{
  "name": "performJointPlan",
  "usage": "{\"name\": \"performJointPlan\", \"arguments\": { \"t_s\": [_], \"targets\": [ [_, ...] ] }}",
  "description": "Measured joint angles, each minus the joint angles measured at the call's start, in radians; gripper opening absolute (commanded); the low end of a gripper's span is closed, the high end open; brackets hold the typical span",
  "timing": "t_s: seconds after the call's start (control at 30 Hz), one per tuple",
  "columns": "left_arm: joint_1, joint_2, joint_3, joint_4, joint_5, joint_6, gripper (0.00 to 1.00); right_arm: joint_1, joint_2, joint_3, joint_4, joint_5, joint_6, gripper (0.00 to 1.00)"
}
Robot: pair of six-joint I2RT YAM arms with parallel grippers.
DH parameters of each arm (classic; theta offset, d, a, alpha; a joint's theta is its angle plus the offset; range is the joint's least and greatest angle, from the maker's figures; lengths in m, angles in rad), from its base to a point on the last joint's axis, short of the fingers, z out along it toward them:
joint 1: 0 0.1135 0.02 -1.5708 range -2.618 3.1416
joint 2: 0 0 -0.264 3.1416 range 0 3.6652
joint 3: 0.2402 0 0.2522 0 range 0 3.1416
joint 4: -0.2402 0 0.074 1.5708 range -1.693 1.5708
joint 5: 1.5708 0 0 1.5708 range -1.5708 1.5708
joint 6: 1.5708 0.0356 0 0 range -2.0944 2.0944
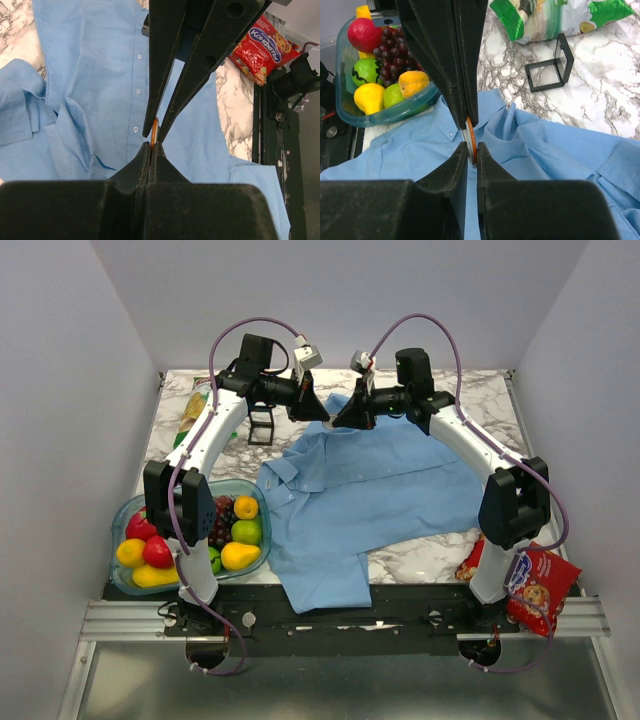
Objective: Remove the brooch from the garment
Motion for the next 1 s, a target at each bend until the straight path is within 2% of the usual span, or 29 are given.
{"name": "performJointPlan", "arguments": {
  "t_s": [0.53, 1.0],
  "targets": [
    [0.007, 0.000, -0.015, 0.021, -0.030, -0.001, 0.00, 0.017, 0.000, -0.001, 0.008, 0.145, 0.196, 0.16],
    [0.008, 0.000, -0.015, 0.021, -0.033, 0.060, 0.00, 0.002, 0.000, -0.001, 0.028, 0.154, 0.369, 0.17]
  ]
}}
